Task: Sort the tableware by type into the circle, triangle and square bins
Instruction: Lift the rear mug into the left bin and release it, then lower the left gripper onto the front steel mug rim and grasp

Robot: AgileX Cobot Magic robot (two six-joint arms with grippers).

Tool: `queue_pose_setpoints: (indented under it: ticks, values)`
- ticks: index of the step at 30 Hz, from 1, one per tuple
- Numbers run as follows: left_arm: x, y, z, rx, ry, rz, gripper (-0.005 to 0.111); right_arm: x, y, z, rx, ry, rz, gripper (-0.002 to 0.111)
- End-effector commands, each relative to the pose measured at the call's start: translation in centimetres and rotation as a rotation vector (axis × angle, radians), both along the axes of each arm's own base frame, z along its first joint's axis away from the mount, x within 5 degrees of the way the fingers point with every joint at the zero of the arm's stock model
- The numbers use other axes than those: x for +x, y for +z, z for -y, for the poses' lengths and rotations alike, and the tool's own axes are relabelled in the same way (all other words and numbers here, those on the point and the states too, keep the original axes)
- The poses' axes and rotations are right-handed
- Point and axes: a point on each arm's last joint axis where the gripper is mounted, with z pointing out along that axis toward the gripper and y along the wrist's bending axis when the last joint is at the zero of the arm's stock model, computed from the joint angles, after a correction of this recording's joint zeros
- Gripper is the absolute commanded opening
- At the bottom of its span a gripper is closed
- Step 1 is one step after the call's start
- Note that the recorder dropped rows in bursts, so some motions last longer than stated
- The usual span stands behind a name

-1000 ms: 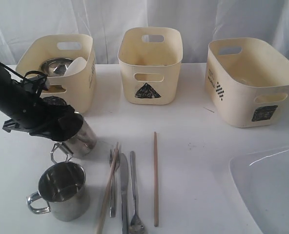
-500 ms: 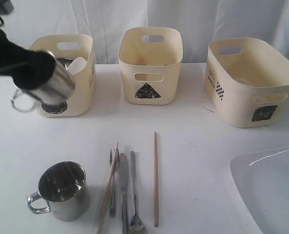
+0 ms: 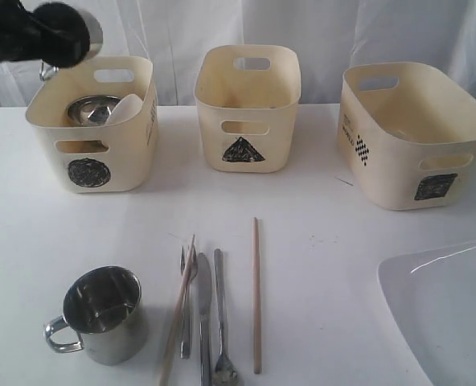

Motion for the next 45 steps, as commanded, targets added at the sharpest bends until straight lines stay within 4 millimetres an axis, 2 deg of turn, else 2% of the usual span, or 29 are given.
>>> queue_pose_setpoints:
  ticks: [1, 3, 8, 11, 19, 21, 24, 29, 32, 34, 36, 38, 41, 43, 45]
  values:
    - [2.0, -1.9, 0.3, 0.040, -0.015, 0.030, 0.000, 0.0, 0.1, 0.0, 0.000, -0.005, 0.007, 0.000]
    - [2.6, -2.9, 0.5, 0.075, -0.031, 0.017, 0.000, 0.0, 0.1, 0.0, 0.000, -0.005, 0.007, 0.000]
    - [3.2, -3.6, 0.8, 0.150, -0.072, 0.015, 0.001, 0.0, 0.1, 0.0, 0.000, -0.005, 0.007, 0.000]
    - [3.2, -3.7, 0.8, 0.120, -0.069, 0.002, 0.014, 0.0, 0.1, 0.0, 0.000, -0.005, 0.007, 0.000]
    - [3.1, -3.5, 0.8, 0.070, -0.059, -0.001, 0.059, 0.0, 0.1, 0.0, 0.000, -0.005, 0.007, 0.000]
    - [3.0, -3.2, 0.8, 0.069, -0.059, 0.006, 0.065, 0.0, 0.1, 0.0, 0.000, -0.005, 0.007, 0.000]
    - [2.8, -2.4, 0.8, 0.062, -0.057, 0.024, 0.068, 0.0, 0.1, 0.0, 0.000, -0.005, 0.007, 0.000]
    - [1.2, 0.8, 0.5, 0.061, -0.052, 0.037, 0.067, 0.0, 0.1, 0.0, 0.000, -0.005, 0.007, 0.000]
    - [-1.1, 4.2, 0.0, 0.054, -0.040, 0.002, 0.062, 0.0, 0.1, 0.0, 0.000, -0.005, 0.007, 0.000]
    - [-3.5, 6.3, -0.4, 0.056, -0.028, -0.078, 0.048, 0.0, 0.1, 0.0, 0.000, -0.005, 0.007, 0.000]
    - [-6.4, 7.2, -0.9, 0.026, -0.005, -0.261, 0.024, 0.0, 0.1, 0.0, 0.000, -0.005, 0.007, 0.000]
    - [-9.1, 7.0, -1.3, 0.010, 0.012, -0.485, 0.001, 0.0, 0.1, 0.0, 0.000, -0.005, 0.007, 0.000]
    - [-12.6, 6.0, -1.2, -0.036, 0.005, -0.837, 0.001, 0.0, 0.1, 0.0, 0.000, -0.005, 0.007, 0.000]
    - [-14.3, 4.9, -0.8, -0.055, -0.040, -1.028, 0.001, 0.0, 0.1, 0.0, 0.000, -0.005, 0.007, 0.000]
    - [-15.5, 3.6, 0.2, -0.077, -0.179, -1.156, 0.001, 0.0, 0.1, 0.0, 0.000, -0.005, 0.007, 0.000]
